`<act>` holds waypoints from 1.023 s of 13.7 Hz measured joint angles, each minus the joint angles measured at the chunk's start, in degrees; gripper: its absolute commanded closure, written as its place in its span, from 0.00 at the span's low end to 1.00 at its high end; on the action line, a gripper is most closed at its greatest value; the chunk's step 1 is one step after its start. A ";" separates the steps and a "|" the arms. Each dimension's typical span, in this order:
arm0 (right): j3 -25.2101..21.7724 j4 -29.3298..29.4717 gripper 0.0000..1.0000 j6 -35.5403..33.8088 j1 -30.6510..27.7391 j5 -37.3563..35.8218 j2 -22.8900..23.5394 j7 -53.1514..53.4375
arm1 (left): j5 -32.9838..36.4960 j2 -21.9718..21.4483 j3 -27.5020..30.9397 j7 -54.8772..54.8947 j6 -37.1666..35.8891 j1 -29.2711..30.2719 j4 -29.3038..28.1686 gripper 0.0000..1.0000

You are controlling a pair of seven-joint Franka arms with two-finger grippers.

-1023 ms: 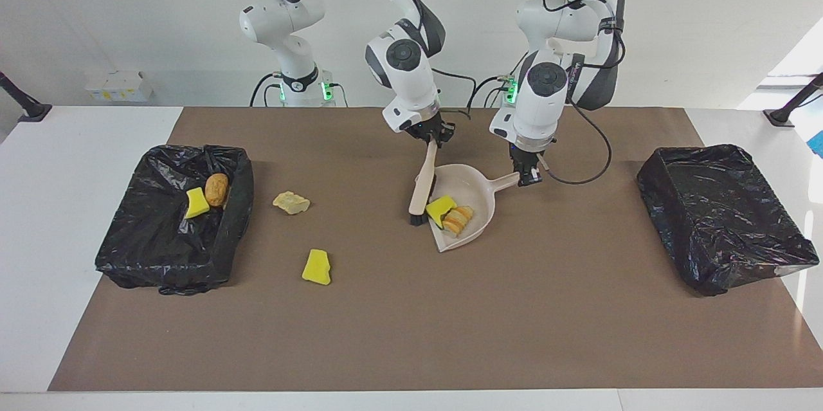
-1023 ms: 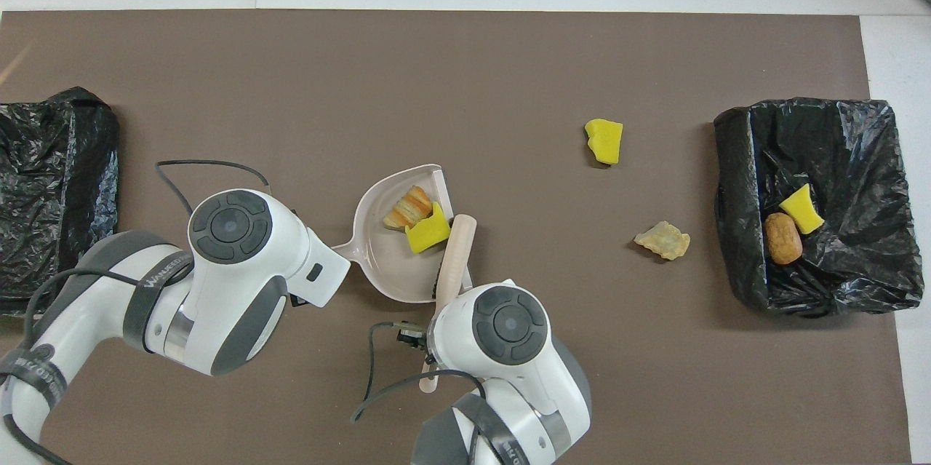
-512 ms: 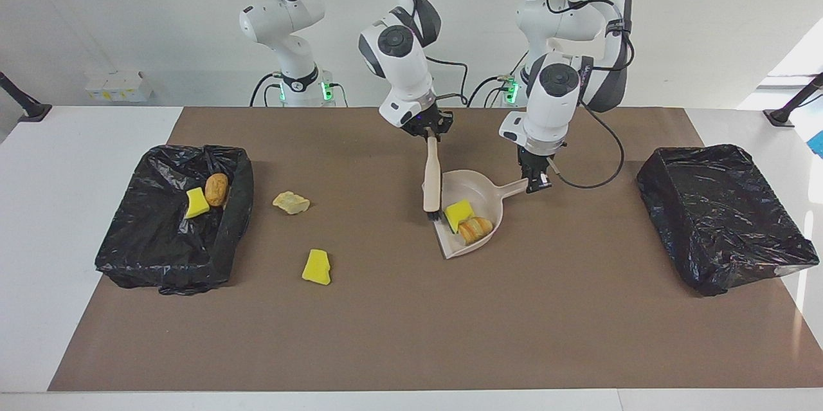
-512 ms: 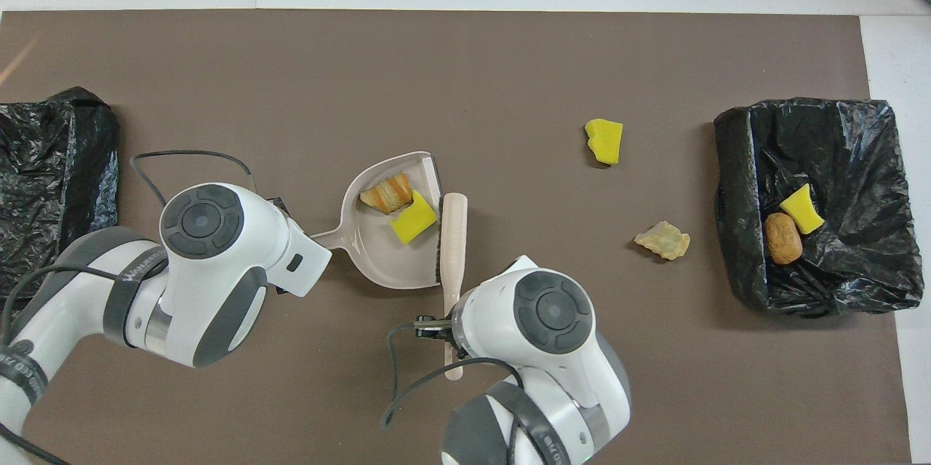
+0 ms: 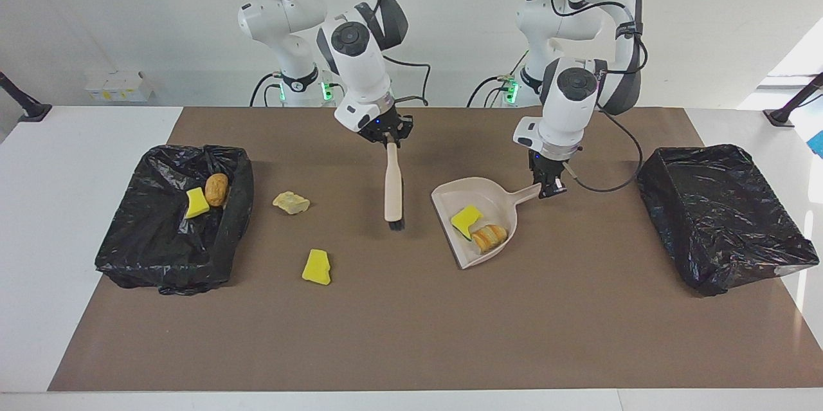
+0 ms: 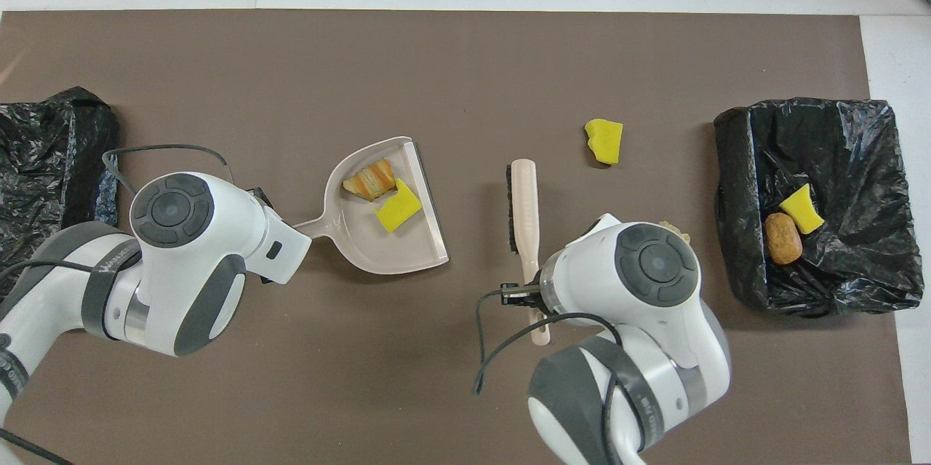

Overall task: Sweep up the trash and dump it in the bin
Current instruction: 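Move the brush with the right gripper toward the farther trash pieces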

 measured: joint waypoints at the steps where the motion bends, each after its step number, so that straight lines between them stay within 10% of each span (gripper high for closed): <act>1: -0.12 -0.36 1.00 0.13 -3.59 -0.95 0.27 -3.86 | -0.19 0.47 0.01 -0.05 -0.07 0.21 1.01 1.00; 14: 0.19 -4.44 1.00 -21.30 -8.40 -21.21 -5.27 22.22 | -1.77 4.21 -0.09 -0.94 -1.89 0.36 6.50 1.00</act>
